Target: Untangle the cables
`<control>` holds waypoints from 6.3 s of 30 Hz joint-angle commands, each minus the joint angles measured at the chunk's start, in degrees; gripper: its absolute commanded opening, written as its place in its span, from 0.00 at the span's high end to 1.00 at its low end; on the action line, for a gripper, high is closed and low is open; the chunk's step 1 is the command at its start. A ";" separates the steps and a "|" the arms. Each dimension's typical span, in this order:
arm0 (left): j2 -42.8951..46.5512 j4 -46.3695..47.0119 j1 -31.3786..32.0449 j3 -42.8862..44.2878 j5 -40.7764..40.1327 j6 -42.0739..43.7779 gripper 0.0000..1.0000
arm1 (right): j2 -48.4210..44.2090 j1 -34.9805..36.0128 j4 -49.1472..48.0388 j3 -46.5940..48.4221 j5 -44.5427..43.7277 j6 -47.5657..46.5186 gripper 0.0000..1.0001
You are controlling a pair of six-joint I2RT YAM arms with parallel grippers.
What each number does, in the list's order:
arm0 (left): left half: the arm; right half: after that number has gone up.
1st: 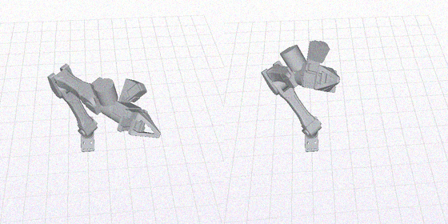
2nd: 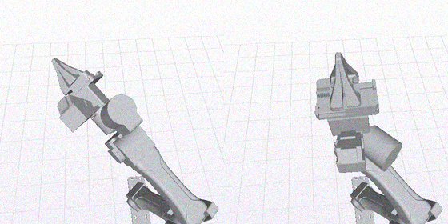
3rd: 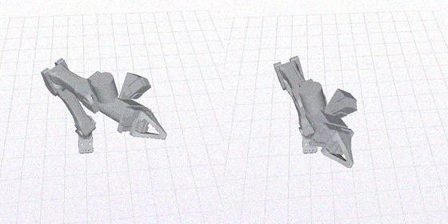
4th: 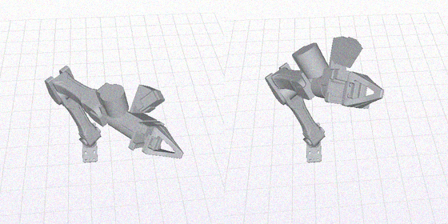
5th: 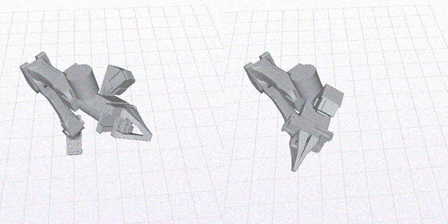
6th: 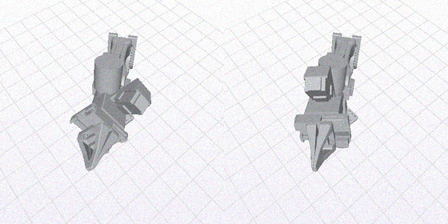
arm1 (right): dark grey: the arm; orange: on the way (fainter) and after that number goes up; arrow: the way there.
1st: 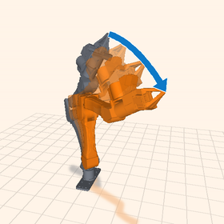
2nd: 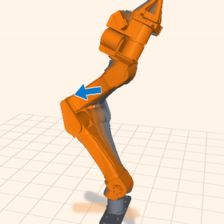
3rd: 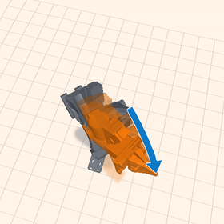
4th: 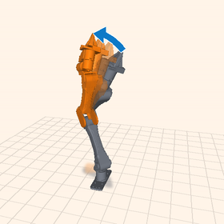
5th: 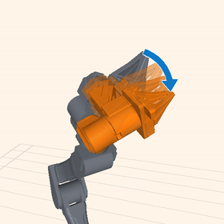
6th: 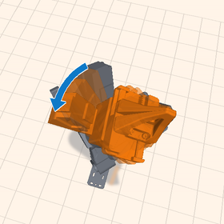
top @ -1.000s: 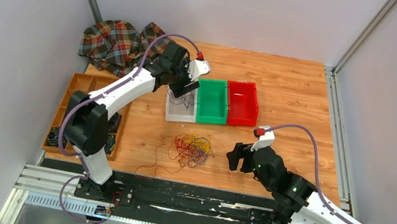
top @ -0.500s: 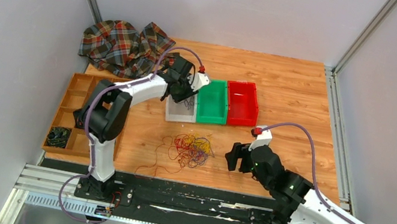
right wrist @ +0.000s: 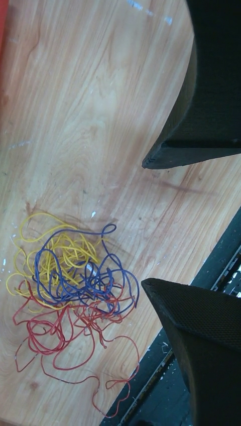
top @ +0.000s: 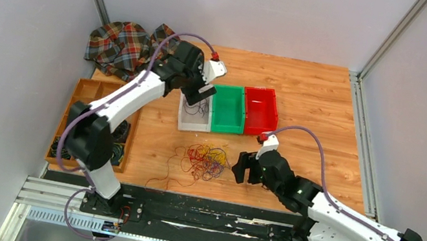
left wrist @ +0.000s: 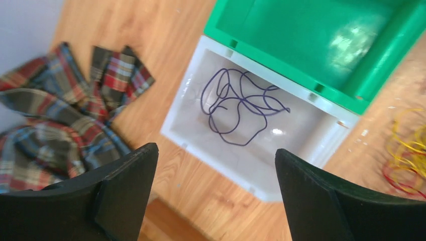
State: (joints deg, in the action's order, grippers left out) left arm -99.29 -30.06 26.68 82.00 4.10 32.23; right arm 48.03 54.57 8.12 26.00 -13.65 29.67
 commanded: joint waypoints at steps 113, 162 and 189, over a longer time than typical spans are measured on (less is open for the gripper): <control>31.12 -10.20 15.02 0.06 12.91 -17.96 0.99 | 1.04 -0.63 -15.74 18.55 12.37 -7.39 0.24; 28.32 -17.37 15.08 20.87 33.09 -14.71 1.00 | 20.23 6.43 -40.20 4.70 -20.18 -4.45 0.26; 26.86 -17.40 15.07 27.08 30.27 -9.85 1.00 | 2.09 2.06 -31.49 11.23 12.31 -14.23 0.13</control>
State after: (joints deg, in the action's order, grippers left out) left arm -72.69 -48.14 41.39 108.73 33.01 22.15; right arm 48.80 57.56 -27.16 29.82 -14.76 19.49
